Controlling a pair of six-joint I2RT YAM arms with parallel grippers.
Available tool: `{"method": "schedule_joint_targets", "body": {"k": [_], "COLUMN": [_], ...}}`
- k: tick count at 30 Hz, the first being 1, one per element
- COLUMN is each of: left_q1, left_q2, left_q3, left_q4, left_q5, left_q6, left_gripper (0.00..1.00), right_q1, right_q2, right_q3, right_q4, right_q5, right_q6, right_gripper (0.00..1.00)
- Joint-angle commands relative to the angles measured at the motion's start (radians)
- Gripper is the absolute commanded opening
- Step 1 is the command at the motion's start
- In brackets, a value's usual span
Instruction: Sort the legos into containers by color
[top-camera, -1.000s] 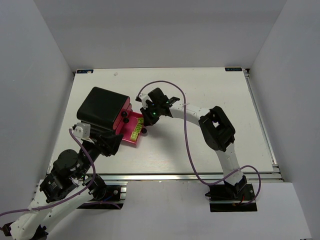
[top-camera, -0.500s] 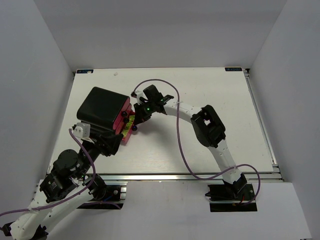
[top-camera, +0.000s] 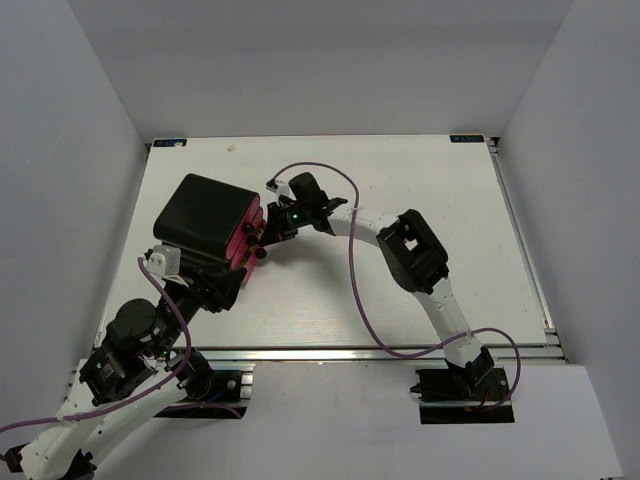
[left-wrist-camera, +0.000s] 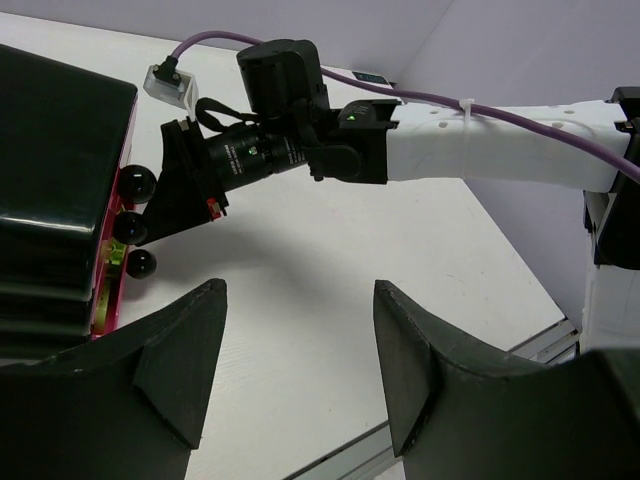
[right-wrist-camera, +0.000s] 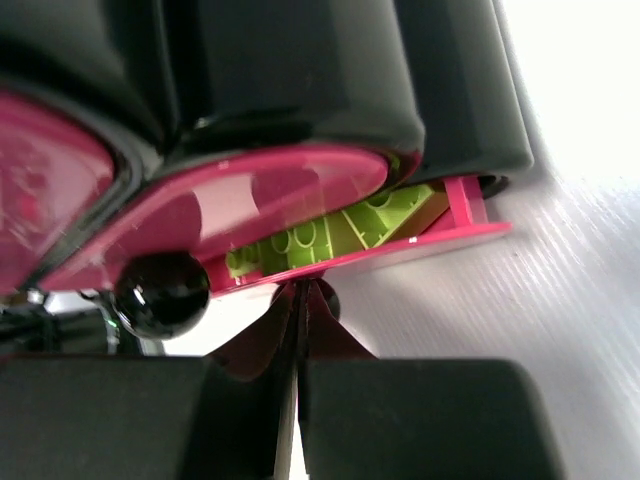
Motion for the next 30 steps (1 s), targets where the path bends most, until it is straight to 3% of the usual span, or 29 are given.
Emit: {"method": "schedule_joint_targets", "body": {"k": [1,7,30], "left_q1": [0.006,0.006,0.006], "left_q2": [0.004,0.004,0.015], "left_q3": [-0.004,-0.002,-0.004], "left_q4": [-0.01,-0.009,-0.013], "left_q5": [-0.008,-0.01,-0.014], "left_q6": [0.003,0.003,0.001], "left_gripper": [0.7,0.7,0.7], "right_q1": [-0.001,-0.005,-0.031], "right_q2": [0.01,0.031,0.104], "right_q3": [-0.011,-0.019,0.021], "right_q4": [0.13,0.177,0.252], "right_q5": [-0.012,-0.01,-0.061], "right_q6": [0.112,0.198,0.269], "right_gripper": [0.0,0.0,0.0]}}
